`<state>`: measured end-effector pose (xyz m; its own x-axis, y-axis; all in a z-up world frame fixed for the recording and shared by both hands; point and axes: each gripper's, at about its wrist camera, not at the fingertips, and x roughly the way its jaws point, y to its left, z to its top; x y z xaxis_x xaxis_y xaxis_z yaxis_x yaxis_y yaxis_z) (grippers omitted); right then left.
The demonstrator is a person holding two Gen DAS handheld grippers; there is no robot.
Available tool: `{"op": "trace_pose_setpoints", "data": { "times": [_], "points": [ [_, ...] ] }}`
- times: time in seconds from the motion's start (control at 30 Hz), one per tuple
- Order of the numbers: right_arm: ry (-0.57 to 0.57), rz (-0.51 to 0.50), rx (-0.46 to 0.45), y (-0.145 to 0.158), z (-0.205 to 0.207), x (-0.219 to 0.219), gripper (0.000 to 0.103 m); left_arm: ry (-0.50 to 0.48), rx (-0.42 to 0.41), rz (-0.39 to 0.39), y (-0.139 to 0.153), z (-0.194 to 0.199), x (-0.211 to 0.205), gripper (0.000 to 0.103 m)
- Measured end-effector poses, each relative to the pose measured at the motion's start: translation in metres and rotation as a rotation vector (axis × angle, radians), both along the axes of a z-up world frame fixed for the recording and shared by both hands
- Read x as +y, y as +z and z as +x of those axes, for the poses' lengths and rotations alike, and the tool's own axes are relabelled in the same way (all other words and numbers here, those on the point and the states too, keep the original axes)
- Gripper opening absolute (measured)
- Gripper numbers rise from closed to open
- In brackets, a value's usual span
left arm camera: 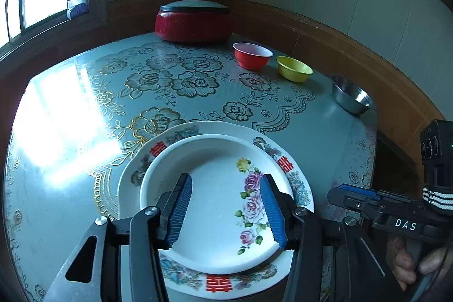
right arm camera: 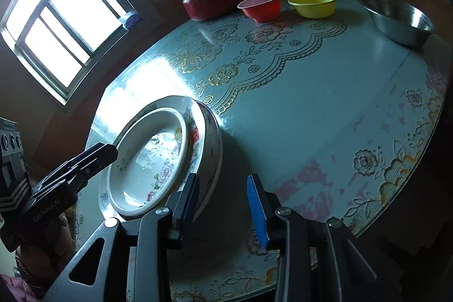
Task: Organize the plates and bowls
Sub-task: 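Open the left tool to release the bowl, then move the left tool to the stainless steel bowl and grasp its rim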
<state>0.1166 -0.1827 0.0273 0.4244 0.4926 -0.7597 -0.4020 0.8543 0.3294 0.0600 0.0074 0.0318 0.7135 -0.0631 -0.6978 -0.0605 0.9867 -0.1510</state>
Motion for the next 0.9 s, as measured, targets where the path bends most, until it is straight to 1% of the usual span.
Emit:
{"op": "trace_pose_setpoints", "data": {
  "times": [0.17, 0.27, 0.57, 0.8, 0.9],
  "points": [
    [-0.014, -0.045, -0.023, 0.001, 0.005, -0.012, 0.035, -0.013, 0.017, 0.021, -0.001, 0.013, -0.023, 0.053],
    [-0.044, -0.058, -0.032, 0.003, 0.011, -0.025, 0.035, -0.026, 0.023, 0.03, -0.001, 0.021, -0.037, 0.054],
    [-0.177, -0.044, -0.035, 0.014, 0.045, -0.087, 0.035, -0.055, 0.039, 0.048, -0.002, 0.053, -0.074, 0.058],
    [-0.217, -0.048, -0.036, 0.019, 0.077, -0.118, 0.035, -0.071, 0.056, 0.057, -0.005, 0.083, -0.102, 0.062],
    [-0.251, -0.047, -0.043, 0.024, 0.091, -0.139, 0.035, -0.076, 0.063, 0.063, -0.006, 0.098, -0.115, 0.062]
  ]
}}
